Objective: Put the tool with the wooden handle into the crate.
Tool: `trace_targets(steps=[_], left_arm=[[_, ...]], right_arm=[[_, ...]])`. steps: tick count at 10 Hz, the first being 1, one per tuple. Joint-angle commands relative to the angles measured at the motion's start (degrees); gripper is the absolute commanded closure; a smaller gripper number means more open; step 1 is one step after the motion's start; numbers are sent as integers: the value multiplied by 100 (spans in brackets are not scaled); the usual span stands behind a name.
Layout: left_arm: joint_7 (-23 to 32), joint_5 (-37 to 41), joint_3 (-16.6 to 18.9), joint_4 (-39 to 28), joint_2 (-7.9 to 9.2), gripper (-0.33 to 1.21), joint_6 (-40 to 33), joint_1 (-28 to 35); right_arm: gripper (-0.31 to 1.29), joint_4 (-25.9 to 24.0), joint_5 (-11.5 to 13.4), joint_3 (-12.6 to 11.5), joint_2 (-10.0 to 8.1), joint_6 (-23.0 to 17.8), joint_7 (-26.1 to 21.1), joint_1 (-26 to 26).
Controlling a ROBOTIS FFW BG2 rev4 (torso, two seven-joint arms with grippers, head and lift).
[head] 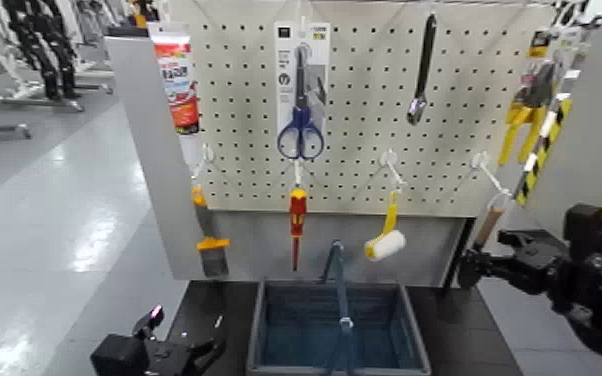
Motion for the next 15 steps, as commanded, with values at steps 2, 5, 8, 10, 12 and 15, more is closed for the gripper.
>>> trace_targets(steps=[2, 5, 8, 10, 12, 15], left_arm=[[-47, -2, 0, 74, -19, 11, -26, -44], [-82, 15, 9, 100, -37, 11, -44, -53], [-100, 33, 18, 109, -37, 11, -44, -44], [-100, 33, 27, 109, -37, 11, -61, -44], [-100, 42, 27, 109, -37, 11, -70, -36], [-100, 50, 35, 100, -37, 11, -88, -27]], right_arm=[[50, 144, -109, 257, -46, -193, -4, -257], [98, 118, -3, 319, -63, -158, -74, -327], [117, -41, 137, 275, -37, -96, -224, -257], [119, -111, 137, 231, -11, -114, -259, -187], [119, -322, 102, 125, 51, -105, -277, -37], [119, -1236, 94, -103, 262, 97, -435, 455]])
